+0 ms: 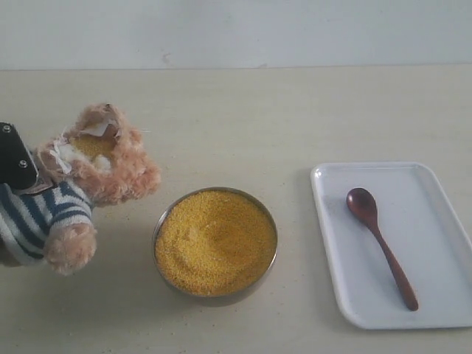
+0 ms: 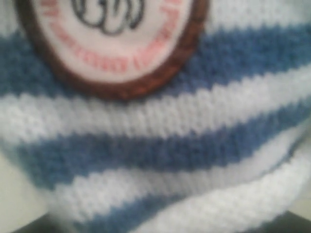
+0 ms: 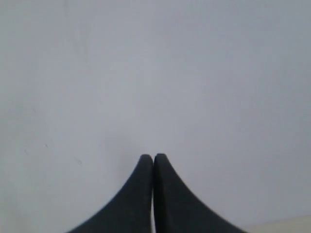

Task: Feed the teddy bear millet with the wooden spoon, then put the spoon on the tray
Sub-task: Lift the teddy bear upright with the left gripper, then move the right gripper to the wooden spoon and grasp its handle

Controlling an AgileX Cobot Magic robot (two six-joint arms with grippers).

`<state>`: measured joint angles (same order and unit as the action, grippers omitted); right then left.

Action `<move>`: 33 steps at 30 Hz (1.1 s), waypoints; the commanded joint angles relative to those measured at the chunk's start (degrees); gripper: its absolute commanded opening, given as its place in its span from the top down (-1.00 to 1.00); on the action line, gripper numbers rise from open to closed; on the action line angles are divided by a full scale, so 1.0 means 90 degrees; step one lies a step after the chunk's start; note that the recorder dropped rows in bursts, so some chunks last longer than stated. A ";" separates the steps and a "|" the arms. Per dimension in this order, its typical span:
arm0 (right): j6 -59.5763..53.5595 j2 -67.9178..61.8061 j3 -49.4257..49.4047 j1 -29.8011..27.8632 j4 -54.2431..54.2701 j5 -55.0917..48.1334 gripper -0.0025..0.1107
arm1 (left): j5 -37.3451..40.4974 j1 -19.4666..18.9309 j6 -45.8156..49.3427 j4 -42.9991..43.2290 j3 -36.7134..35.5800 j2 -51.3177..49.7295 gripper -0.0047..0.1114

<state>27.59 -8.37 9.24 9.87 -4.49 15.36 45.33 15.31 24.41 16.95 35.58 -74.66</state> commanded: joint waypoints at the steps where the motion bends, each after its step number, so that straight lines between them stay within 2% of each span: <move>1: 0.0058 -0.1786 0.1175 -0.0005 -0.0921 -0.1827 0.96 | -0.0150 0.0027 -0.0409 -0.0071 0.0001 0.0021 0.85; 2: -0.0374 -0.2637 0.1689 -0.0005 -0.0939 -0.3009 0.96 | -0.0150 0.0027 -0.0426 -0.0071 0.0001 0.0021 0.85; 4: -0.1585 -0.3983 0.2363 -0.0005 -0.0415 -0.4386 0.92 | -0.0200 0.0027 -0.0430 -0.0071 0.0001 0.0021 0.85; 6: -0.2737 -0.5202 0.2901 0.0155 0.0407 -0.5252 0.77 | -0.0258 0.0027 -0.0430 -0.0071 0.0001 0.0021 0.85; 7: -0.3009 -0.5597 0.3048 0.0243 0.0591 -0.5484 0.69 | -0.0258 0.0027 -0.0430 -0.0071 0.0001 0.0021 0.85; 8: -0.3128 -0.6288 0.3219 0.0411 0.0683 -0.5750 0.48 | -0.0229 0.0027 -0.0430 -0.0071 0.0001 0.0021 0.85; 10: -0.3128 -0.7086 0.3248 0.0668 0.0683 -0.5804 0.20 | -0.0242 0.0027 -0.0443 -0.0071 0.0001 0.0021 0.85; 11: -0.3128 -0.7488 0.3248 0.0819 0.0683 -0.5748 0.14 | -0.0254 0.0027 -0.0446 -0.0071 0.0001 0.0021 0.85; 15: -0.3066 -0.8614 0.3248 0.1172 0.0696 -0.5400 0.15 | -0.0271 0.0027 -0.0446 -0.0071 0.0001 0.0021 0.85; 19: -0.3014 -0.9429 0.3248 0.1186 0.0653 -0.4809 0.15 | -0.0271 0.0027 -0.0446 -0.0071 0.0001 0.0021 0.85; 26: -0.3014 -0.9889 0.3248 0.1186 0.0653 -0.4537 0.17 | -0.0271 0.0027 -0.0446 -0.0071 0.0001 0.0021 0.85; 28: -0.3014 -0.9901 0.3248 0.1186 0.0639 -0.4537 0.33 | -0.0271 0.0027 -0.0446 -0.0071 0.0001 0.0021 0.85; 32: -0.3066 -0.9887 0.3248 0.1186 0.0564 -0.4727 0.96 | -0.0240 0.0027 -0.0446 -0.0083 0.0001 0.0021 0.85; 33: -0.3066 -0.9873 0.3248 0.1186 0.0551 -0.4760 0.96 | -0.0240 0.0027 -0.0446 -0.0100 0.0001 0.0021 0.85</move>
<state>0.45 -96.81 38.57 20.50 1.24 -26.31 44.06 15.31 21.45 16.92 35.58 -74.66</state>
